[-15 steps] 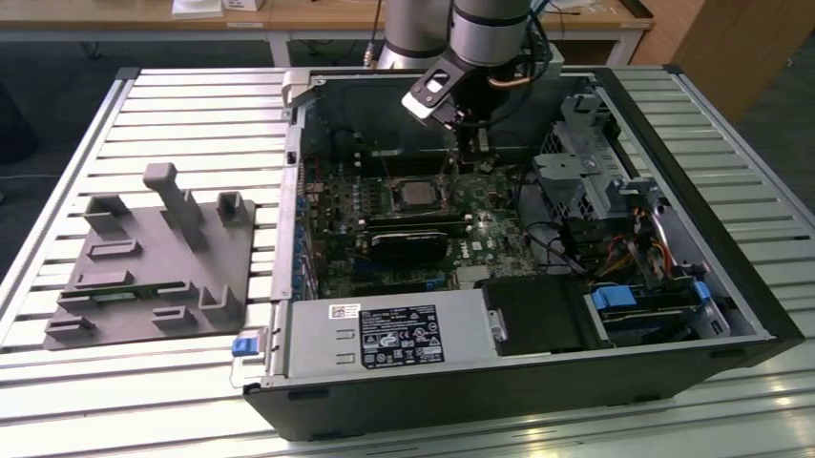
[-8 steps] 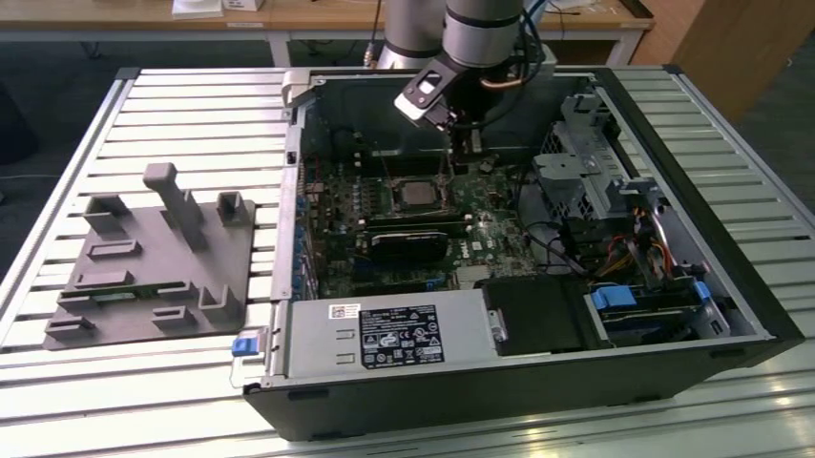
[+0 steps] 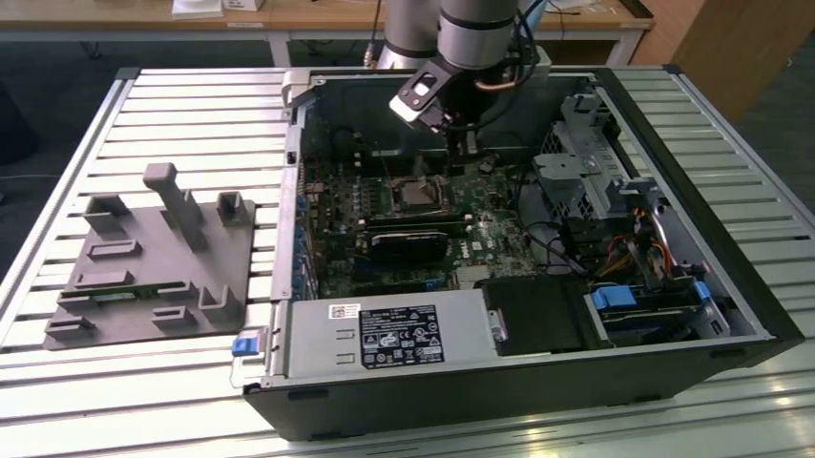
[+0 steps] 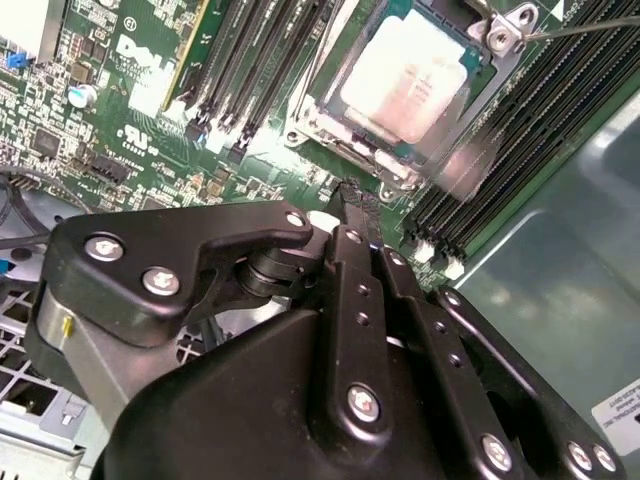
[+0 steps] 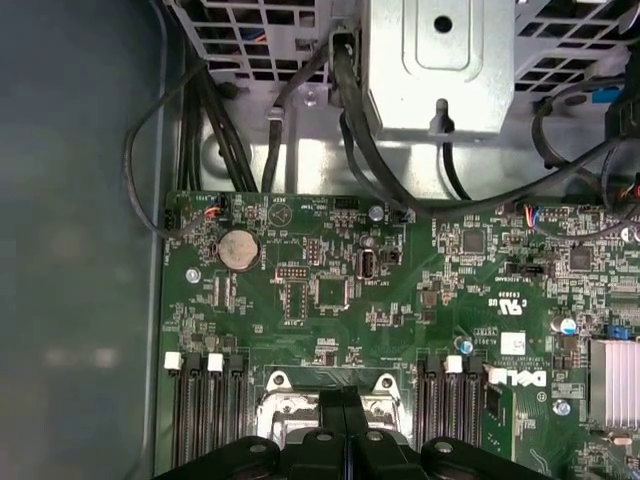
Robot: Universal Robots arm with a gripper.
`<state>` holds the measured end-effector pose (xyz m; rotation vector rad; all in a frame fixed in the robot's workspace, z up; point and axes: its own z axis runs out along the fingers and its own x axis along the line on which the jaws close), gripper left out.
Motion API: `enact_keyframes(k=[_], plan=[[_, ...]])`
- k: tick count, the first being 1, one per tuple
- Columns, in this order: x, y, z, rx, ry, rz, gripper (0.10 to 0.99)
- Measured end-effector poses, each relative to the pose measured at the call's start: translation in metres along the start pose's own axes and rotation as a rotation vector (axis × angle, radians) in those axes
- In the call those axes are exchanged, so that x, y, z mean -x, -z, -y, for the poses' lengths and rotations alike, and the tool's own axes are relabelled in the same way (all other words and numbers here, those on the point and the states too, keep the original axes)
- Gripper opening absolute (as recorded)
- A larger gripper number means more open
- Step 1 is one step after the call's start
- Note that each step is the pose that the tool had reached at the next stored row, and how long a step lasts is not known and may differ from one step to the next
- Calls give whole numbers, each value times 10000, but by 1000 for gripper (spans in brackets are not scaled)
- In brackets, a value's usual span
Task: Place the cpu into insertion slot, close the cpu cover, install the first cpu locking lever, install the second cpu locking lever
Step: 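Close the cpu cover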
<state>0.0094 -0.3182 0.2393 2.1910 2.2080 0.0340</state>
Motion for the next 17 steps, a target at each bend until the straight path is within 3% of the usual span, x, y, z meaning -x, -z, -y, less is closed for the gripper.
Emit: enact_keyframes(k=[8,17], plan=[[-1,-84,34,-28,0,0,106],[-1,-87,105,-28,0,1,106]])
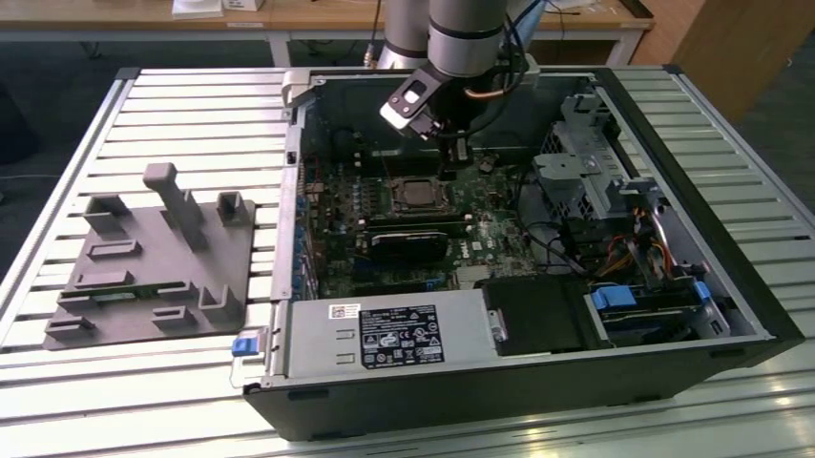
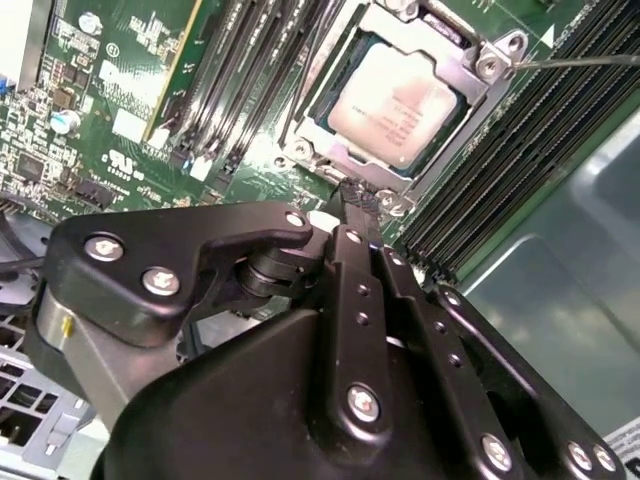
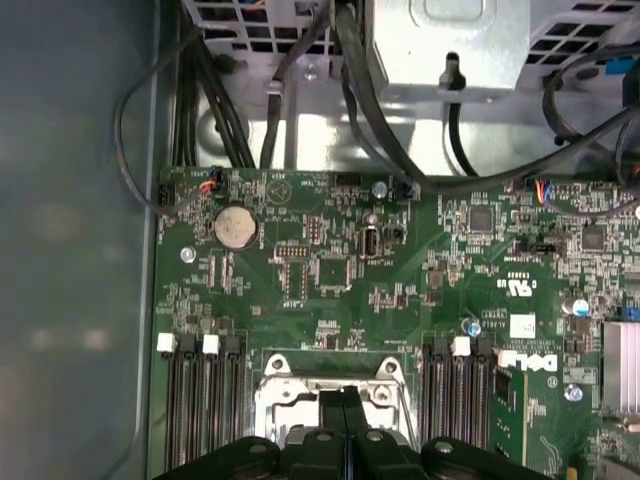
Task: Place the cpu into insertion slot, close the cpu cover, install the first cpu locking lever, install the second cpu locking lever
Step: 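Close the cpu cover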
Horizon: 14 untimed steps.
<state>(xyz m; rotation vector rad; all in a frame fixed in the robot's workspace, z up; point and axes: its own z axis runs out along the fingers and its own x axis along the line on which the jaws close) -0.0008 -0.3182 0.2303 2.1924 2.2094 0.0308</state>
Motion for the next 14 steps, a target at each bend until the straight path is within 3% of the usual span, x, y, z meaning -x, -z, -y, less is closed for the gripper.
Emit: enact_keyframes(k=[14], plan=[[-2,1,193,0,0,-1,106]])
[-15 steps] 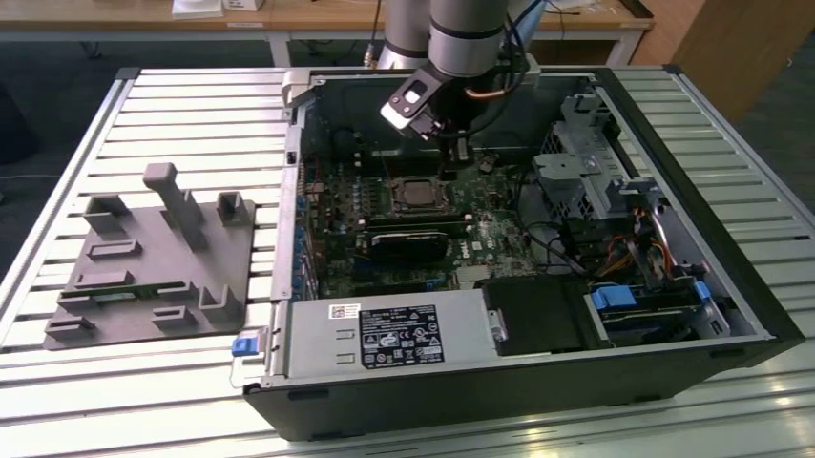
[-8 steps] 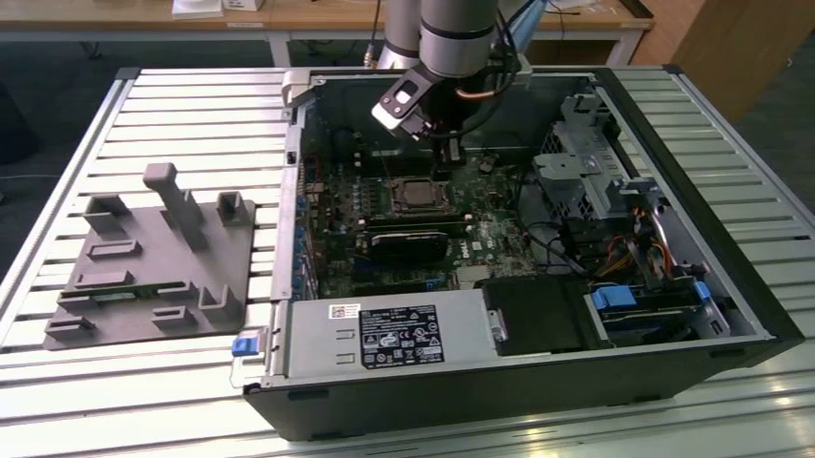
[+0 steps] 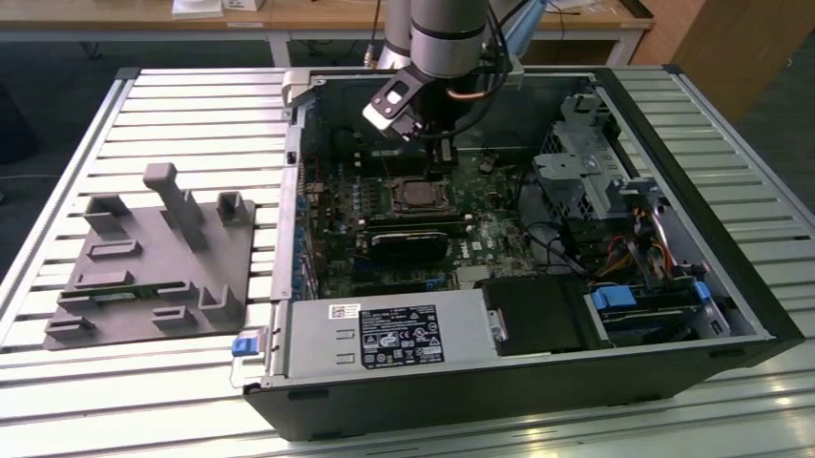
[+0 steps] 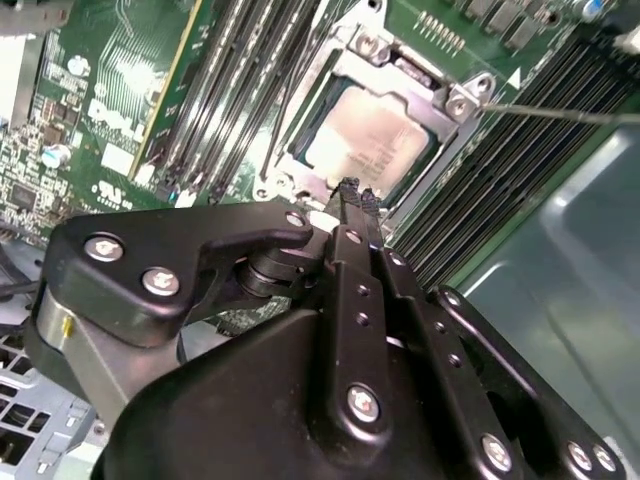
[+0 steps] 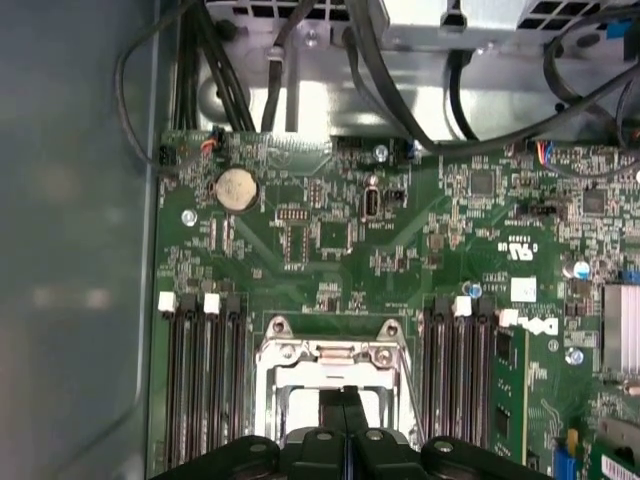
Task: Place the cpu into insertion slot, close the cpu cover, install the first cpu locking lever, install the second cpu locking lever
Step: 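Close the cpu cover, then install the first cpu locking lever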
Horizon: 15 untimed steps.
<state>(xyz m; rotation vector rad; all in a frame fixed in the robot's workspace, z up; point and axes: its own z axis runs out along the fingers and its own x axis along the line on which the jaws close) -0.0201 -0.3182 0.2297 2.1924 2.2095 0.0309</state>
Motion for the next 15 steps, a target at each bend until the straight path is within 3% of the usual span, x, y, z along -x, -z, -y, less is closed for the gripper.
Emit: enact_keyframes(k=[11,15], plan=[[-1,-4,167,0,1,0,106],[-2,-4,186,-1,1,2,106]])
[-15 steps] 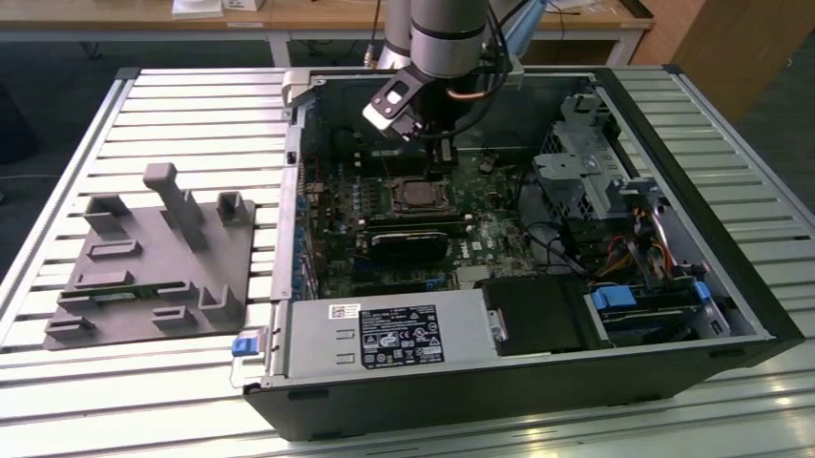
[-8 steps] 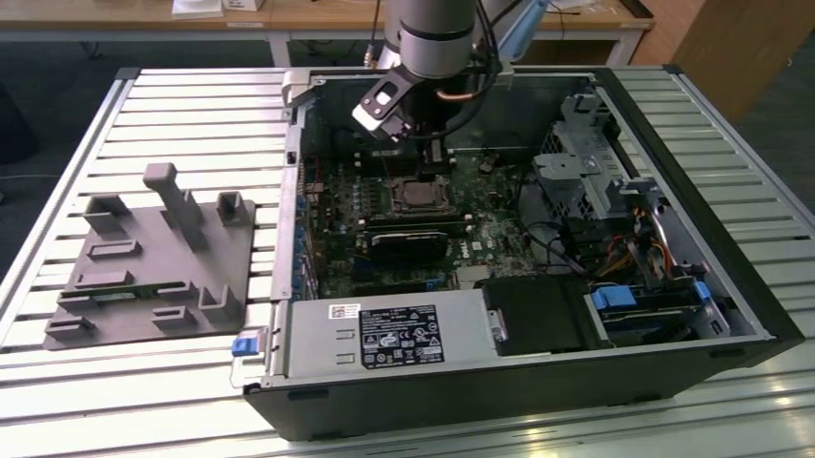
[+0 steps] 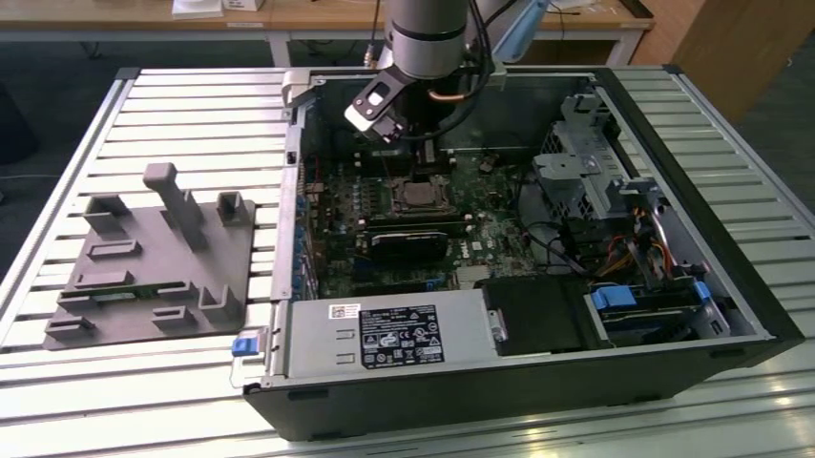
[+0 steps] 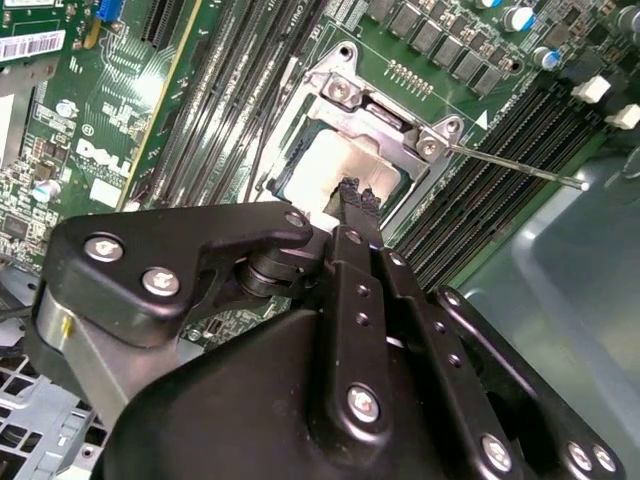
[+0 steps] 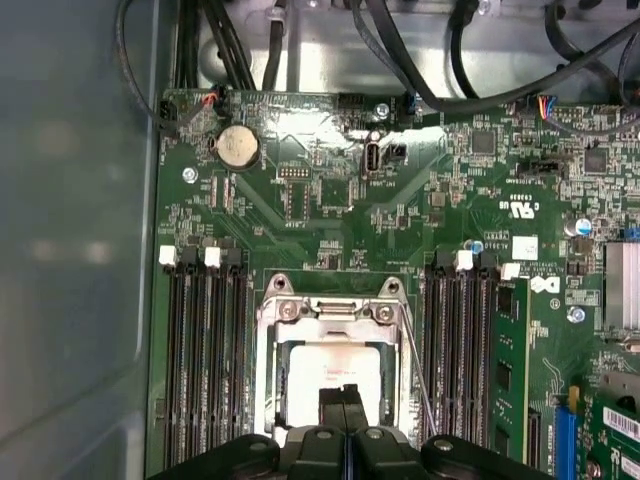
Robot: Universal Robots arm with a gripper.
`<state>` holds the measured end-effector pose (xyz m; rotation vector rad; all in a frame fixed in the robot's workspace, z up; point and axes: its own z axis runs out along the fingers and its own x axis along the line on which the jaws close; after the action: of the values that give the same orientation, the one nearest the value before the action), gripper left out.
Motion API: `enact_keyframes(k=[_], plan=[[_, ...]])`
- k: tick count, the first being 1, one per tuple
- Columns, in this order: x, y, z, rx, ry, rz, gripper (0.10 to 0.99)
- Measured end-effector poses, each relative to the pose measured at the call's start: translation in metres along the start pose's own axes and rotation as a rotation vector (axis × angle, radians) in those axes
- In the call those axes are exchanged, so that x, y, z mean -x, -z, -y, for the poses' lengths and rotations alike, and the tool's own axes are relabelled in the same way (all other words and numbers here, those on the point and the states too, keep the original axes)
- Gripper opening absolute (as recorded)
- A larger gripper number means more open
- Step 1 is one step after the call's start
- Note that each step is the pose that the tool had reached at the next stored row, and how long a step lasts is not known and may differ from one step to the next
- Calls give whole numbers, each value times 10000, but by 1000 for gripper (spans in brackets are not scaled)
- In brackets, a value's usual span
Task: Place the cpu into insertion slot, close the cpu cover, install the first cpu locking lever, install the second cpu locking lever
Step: 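Install the first cpu locking lever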
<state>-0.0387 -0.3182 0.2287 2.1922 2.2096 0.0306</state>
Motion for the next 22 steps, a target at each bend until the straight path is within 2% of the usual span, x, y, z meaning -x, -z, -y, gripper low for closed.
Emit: enact_keyframes(k=[9,11,15,17,22], plan=[[1,9,2,-1,0,4,106],[1,45,1,-4,1,1,106],[1,170,-4,-19,17,0,106],[1,192,-5,-20,57,27,106],[1,192,-5,-13,866,25,106]])
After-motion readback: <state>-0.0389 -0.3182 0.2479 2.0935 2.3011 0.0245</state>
